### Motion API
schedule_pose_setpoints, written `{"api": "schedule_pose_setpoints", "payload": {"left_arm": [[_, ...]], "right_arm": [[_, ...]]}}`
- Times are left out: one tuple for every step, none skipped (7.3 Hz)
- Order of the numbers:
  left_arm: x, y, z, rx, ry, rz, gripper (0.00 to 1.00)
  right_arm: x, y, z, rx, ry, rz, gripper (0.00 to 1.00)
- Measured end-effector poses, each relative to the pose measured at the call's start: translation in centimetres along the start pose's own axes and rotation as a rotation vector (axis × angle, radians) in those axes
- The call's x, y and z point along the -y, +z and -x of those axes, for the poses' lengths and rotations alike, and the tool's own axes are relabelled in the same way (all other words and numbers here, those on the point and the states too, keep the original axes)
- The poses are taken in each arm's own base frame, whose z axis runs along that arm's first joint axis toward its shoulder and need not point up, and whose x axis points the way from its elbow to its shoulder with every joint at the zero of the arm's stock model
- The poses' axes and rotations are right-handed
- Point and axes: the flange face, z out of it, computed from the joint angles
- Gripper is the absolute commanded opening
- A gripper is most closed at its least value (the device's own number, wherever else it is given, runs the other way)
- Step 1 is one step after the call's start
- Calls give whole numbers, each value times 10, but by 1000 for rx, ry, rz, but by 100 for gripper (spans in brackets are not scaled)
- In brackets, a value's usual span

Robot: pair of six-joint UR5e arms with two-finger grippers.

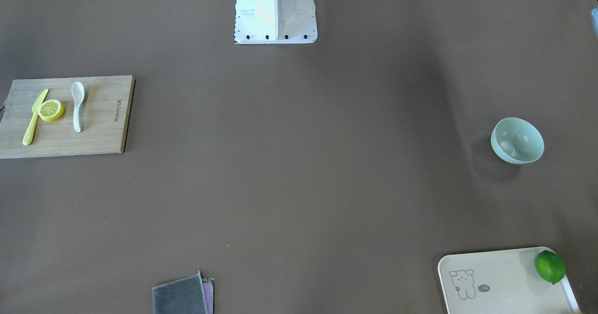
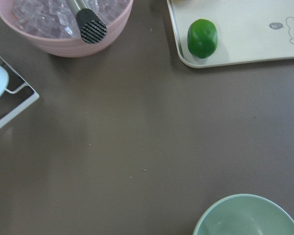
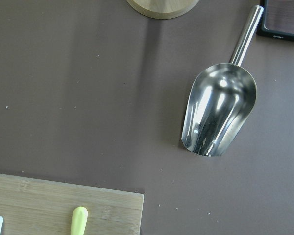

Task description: Place spoon in bowl

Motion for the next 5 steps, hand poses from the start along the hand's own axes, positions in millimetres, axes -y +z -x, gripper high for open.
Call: {"api": "schedule_pose_setpoints", "payload": {"left_arm": [[-8,19,-10,-22,-2,16,98],[-16,33,-15,-32,3,36,98],[-23,46,-19,-37,10,60,98],[-29,59,-21,-38,15,86,98],[-32,72,-23,-37,19,110,95]], "right_arm": [[3,5,8,9,-14,1,100],[6,7,15,25,-13,2,100],[9,10,24,40,0,7,100],[13,13,35,49,11,9,100],[18,16,48,57,14,7,100]]}}
